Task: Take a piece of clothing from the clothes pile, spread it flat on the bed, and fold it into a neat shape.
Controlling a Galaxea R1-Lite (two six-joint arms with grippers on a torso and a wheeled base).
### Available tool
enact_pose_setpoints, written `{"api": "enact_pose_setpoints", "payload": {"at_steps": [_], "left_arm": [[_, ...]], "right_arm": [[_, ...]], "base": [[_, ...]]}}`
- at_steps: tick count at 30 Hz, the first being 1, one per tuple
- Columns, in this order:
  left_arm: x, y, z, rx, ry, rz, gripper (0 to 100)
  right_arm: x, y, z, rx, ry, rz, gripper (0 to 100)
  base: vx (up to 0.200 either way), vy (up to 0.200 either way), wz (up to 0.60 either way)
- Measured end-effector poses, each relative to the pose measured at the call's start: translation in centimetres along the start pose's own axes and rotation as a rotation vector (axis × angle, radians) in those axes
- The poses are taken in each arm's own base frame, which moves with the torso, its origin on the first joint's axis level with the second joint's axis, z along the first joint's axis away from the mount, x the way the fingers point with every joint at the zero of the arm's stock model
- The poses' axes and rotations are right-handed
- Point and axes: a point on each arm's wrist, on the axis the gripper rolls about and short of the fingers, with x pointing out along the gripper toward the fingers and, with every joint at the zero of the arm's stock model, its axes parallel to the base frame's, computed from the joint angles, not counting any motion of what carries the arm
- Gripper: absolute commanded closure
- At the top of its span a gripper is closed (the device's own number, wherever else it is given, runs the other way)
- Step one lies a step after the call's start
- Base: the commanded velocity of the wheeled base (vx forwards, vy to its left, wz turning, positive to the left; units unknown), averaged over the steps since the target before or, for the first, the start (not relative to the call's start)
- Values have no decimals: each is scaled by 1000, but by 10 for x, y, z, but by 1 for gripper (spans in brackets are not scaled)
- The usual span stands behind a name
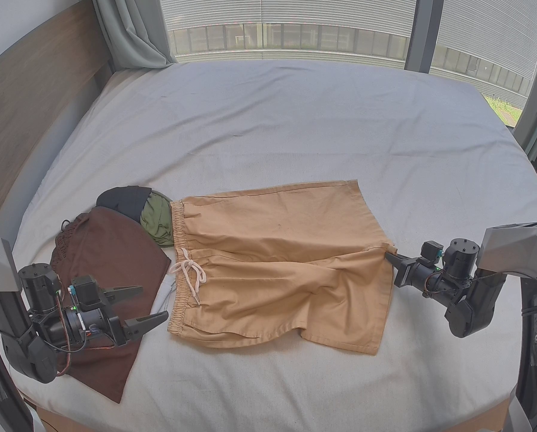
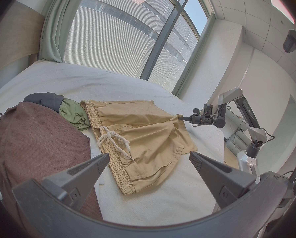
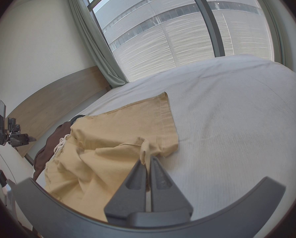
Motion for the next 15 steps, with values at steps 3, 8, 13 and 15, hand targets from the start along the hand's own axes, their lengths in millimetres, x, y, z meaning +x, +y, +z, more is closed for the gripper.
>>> {"api": "enact_pose_setpoints", "payload": {"at_steps": [3,8,13,15], "left_arm": [[0,0,0,-1,1,-1,0],[1,0,0,-1,1,-1,0],[1,1,-1,-1,2,-1,0],[2,1,-1,0,1,-2,0]], "right_arm": [[4,-1,2,-5,-17,-2,100],[6,-1,2,-7,-22,0,100],[7,0,2,-8,-23,3,100],[7,0,2,-6,-21,4,0]], "base": [[0,0,0],[0,0,0],[0,0,0],[0,0,0]]}}
